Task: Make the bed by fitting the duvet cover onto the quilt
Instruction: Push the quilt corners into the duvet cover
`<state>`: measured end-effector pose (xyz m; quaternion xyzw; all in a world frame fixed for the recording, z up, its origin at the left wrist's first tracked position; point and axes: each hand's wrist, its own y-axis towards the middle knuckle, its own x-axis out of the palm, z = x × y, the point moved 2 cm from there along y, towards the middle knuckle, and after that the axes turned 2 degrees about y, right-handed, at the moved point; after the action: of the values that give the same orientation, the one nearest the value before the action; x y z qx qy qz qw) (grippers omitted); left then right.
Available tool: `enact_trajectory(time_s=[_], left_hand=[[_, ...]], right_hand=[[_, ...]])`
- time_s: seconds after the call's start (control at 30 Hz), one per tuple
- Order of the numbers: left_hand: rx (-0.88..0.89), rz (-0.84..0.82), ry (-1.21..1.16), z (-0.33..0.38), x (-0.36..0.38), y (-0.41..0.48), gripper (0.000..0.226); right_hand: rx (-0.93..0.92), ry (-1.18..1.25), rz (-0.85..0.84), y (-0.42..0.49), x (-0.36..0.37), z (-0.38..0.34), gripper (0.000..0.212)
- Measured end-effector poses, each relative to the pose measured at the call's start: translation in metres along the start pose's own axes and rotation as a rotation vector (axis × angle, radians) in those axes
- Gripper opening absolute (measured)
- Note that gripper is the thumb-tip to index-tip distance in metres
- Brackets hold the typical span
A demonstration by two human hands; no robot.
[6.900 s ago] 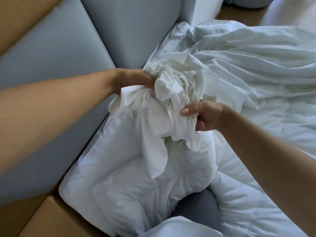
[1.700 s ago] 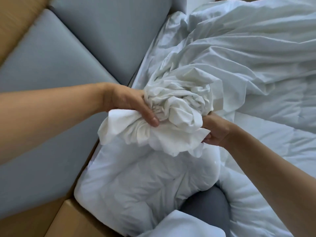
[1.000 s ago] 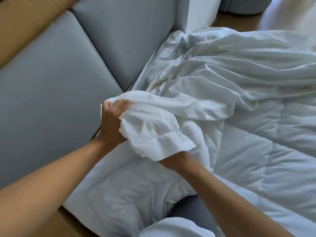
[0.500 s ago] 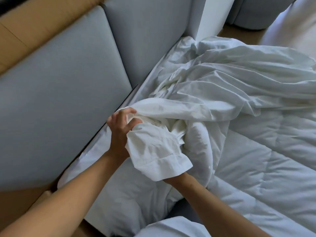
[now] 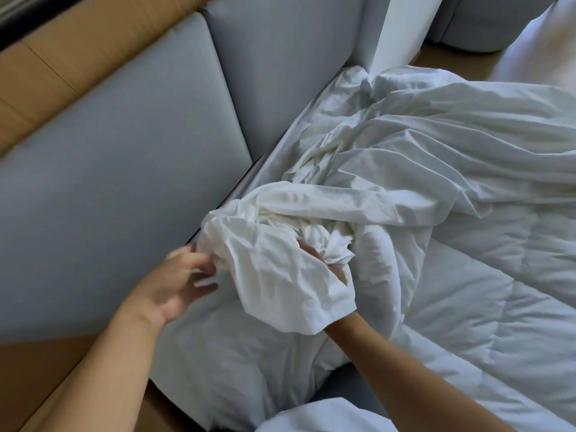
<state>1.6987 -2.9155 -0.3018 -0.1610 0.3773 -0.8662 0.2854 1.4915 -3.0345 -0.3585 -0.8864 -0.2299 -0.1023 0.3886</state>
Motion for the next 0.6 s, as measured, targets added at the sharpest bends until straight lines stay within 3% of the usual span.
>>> enact_trajectory(time_s=[0.03,0.07,0.17,0.2,0.23,0.33,0.43,0.53,0.6], left_hand=[[-0.109,-0.107,-0.164,-0.008,-0.002,-0.003,0.034],[-0.165,-0.181,-0.228,-0.014,0.0,-0.007,0.037],[-0.24,-0.274,-0.095,-0.024,0.023,0.006,0.078],[-0.267,-0.262,-0.064,-0.025,0.036,0.014,0.082],[-0.291,-0.214,-0.03,-0.025,0.047,0.021,0.08],[-0.342,-0.127,0.029,-0.027,0.063,0.045,0.048],[-0.288,-0.223,-0.099,-0.032,0.066,0.052,0.019],[-0.179,-0.258,-0.194,-0.042,0.055,0.057,0.039],[-0.118,-0.303,-0.195,-0.047,0.044,0.059,0.039]], right_hand=[[-0.134,-0.126,-0.004,0.003,-0.002,0.002,0.028],[-0.304,-0.352,-0.011,0.003,-0.006,0.006,0.013],[-0.939,-1.055,-0.027,0.009,-0.01,0.015,0.018],[-1.122,-1.272,-0.049,0.01,-0.01,0.022,0.013],[-1.19,-1.412,-0.064,0.01,-0.008,0.026,0.01],[-1.209,-1.461,-0.017,0.007,-0.006,0.028,0.013],[-1.205,-1.459,0.007,0.006,-0.008,0.028,0.012],[-1.054,-1.444,0.019,0.004,-0.004,0.034,0.009],[-0.895,-1.472,-0.043,0.006,0.003,0.04,0.018]])
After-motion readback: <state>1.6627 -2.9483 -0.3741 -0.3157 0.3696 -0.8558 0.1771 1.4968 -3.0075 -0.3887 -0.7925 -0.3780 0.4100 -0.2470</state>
